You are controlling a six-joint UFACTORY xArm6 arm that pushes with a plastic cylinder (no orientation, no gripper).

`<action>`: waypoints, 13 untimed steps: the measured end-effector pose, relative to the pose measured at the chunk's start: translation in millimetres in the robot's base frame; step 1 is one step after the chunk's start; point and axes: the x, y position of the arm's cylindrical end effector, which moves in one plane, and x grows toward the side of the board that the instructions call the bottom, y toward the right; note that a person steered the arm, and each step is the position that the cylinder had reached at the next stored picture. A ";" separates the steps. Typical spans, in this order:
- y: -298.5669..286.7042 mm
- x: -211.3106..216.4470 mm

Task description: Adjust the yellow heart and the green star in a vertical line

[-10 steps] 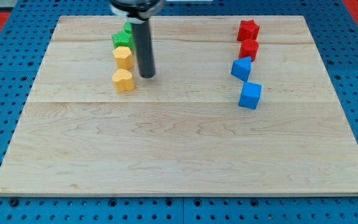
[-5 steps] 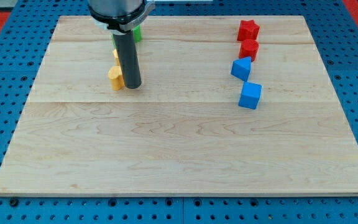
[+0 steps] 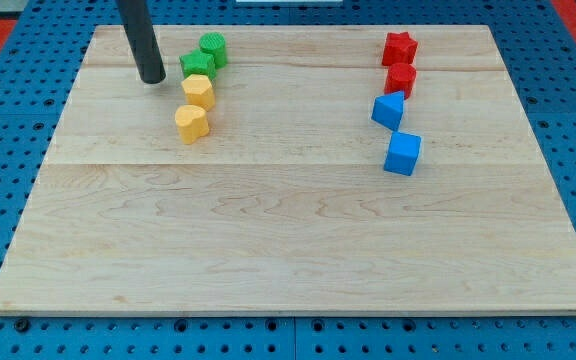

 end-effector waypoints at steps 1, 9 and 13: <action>10.5 -20.9; 18.3 -30.3; 140.7 -87.2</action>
